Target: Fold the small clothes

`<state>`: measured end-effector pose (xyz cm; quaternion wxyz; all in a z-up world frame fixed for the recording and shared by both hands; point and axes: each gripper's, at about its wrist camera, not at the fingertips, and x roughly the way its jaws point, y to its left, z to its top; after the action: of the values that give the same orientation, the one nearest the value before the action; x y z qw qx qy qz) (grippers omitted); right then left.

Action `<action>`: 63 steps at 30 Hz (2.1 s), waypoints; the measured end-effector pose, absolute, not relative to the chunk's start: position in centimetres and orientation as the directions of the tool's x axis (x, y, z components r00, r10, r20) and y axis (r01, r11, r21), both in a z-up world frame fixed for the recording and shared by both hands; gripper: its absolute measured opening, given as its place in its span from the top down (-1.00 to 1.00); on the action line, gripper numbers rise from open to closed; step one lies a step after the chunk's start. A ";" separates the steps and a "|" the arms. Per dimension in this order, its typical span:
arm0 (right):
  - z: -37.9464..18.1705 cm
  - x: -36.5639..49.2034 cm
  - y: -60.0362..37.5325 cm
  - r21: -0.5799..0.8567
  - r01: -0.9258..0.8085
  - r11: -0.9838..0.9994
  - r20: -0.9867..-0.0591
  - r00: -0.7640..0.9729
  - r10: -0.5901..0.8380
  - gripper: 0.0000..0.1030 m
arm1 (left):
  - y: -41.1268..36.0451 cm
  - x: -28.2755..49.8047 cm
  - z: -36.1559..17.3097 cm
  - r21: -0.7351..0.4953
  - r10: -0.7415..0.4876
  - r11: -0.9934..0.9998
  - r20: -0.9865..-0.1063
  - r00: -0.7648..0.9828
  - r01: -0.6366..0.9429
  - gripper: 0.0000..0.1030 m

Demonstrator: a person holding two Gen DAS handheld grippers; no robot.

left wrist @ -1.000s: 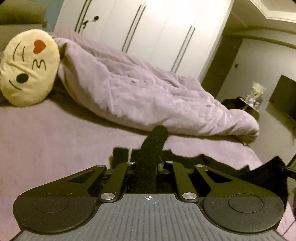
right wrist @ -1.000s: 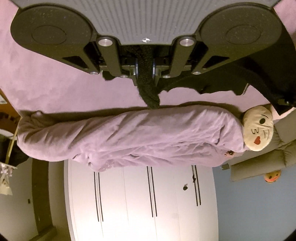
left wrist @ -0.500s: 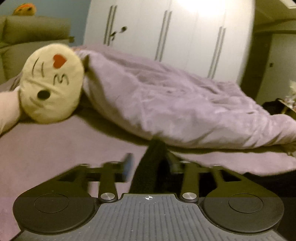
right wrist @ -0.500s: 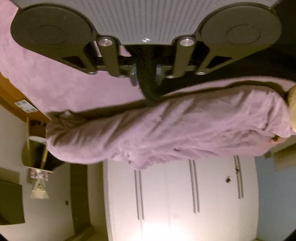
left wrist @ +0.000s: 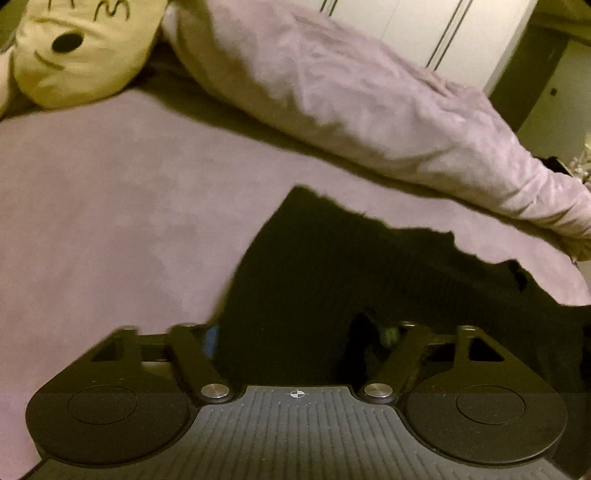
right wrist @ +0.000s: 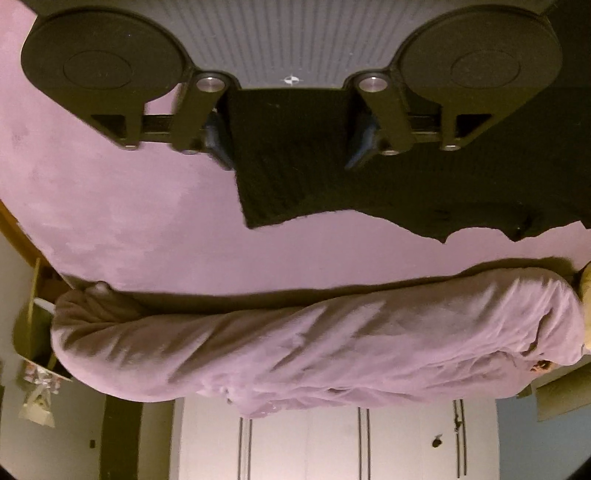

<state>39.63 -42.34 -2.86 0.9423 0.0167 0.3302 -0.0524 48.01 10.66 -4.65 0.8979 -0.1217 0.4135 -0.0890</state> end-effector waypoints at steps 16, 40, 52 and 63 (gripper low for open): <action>0.5 40.5 -39.0 -0.201 0.245 0.948 -0.361 0.882 -0.304 0.75 | 8.9 48.5 0.5 -0.174 -0.096 0.985 -0.523 0.847 0.005 0.82; -6.7 42.6 -30.5 -0.192 0.164 0.967 -0.433 0.871 -0.234 -0.56 | -4.7 47.7 -6.6 -0.019 -0.077 0.996 -0.646 0.759 0.085 -1.00; -8.6 44.3 -36.9 -0.093 0.258 0.962 -0.490 0.829 -0.270 -0.73 | -3.7 48.8 -7.5 -0.025 -0.130 0.989 -0.620 0.774 0.147 -1.00; -6.6 42.2 -35.8 -0.124 0.241 0.963 -0.497 0.824 -0.271 -0.91 | -1.9 44.8 -4.7 0.022 -0.108 0.988 -0.618 0.779 0.155 -1.00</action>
<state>42.19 -35.77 -6.57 0.9547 -0.0280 0.2643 -0.1340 44.78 -1.87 -4.68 0.9424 0.0358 0.3251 -0.0697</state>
